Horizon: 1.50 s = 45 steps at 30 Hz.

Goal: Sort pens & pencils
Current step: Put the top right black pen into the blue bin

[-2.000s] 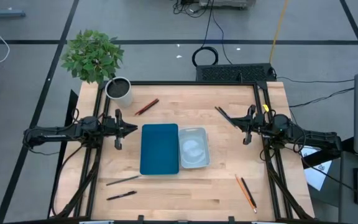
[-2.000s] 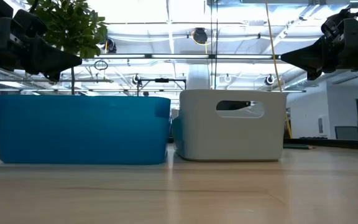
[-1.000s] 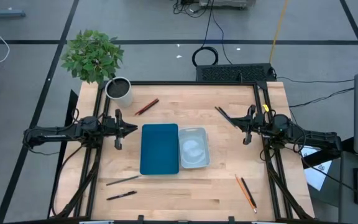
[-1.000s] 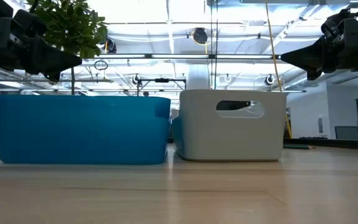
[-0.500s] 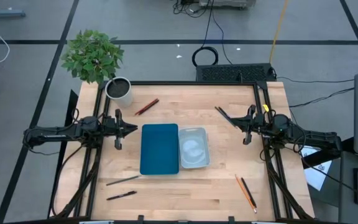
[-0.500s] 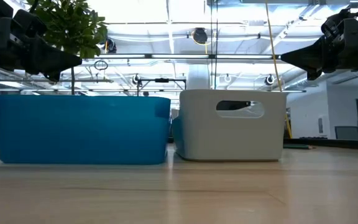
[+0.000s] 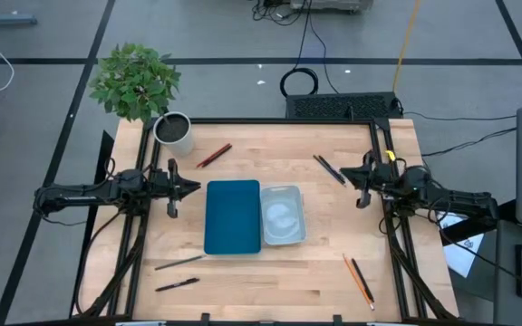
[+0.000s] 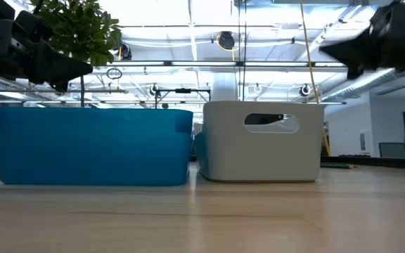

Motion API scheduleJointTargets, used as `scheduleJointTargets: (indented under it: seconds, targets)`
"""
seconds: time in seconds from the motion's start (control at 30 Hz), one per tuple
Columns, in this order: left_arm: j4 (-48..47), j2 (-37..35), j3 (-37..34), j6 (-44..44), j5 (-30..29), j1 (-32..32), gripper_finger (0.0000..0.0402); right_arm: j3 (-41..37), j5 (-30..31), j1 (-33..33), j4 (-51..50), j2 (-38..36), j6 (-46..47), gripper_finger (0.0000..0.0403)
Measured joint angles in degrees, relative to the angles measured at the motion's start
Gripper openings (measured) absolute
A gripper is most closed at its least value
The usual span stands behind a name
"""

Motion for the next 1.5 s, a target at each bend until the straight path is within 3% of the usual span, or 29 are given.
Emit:
scheduleJointTargets:
  seconds: [0.2, 0.37, 0.53, 0.63, 0.8, 1.0, 1.1, 1.23, 1.37, 1.5]
  targets:
    - [-0.1, 0.0, 0.0, -0.5, 0.0, 0.0, 0.0042, 0.0, -0.1, 0.0, 20.3, 0.4, -6.5, 0.0]
    - [0.0, 0.0, 0.0, -5.6, 0.0, -0.1, 0.0042, 0.0, 0.5, -0.1, 24.8, 2.0, -11.0, 0.0]
    - [8.5, 0.1, 0.0, -6.2, -4.4, 0.4, 0.0042, 2.9, 7.7, -0.2, 19.3, 7.9, -9.3, 0.0]
    - [12.3, 1.3, 3.3, -5.6, 0.2, 1.8, 0.0041, 6.0, 7.8, -0.2, 16.6, 14.3, -8.7, 0.0]
    - [4.5, 11.2, 15.6, -2.9, -1.1, 3.6, 0.0006, 12.0, 12.8, -2.4, 13.6, 27.5, -5.9, 0.0]
    - [-1.6, 23.4, 26.9, 1.5, -4.1, 4.1, 0.0003, 21.1, 15.2, -5.9, -2.6, 39.7, -2.2, 0.0005]
    - [0.2, 26.5, 28.2, 2.2, -2.6, 4.1, 0.0003, 23.8, 15.2, -8.3, -11.8, 44.2, 0.4, 0.0034]
    - [1.0, 27.8, 28.2, 1.7, -2.5, 4.0, 0.0004, 24.3, 15.0, -12.9, -18.9, 50.4, 6.3, 0.0107]
    - [0.7, 27.8, 28.2, 0.1, -2.4, 3.8, 0.0002, 24.3, 13.5, -17.3, -20.3, 58.0, 10.1, 0.0178]
    - [0.7, 27.8, 28.2, -0.2, -2.4, 3.1, 0.0005, 24.3, 13.4, -19.6, -16.1, 65.7, 10.6, 0.0205]
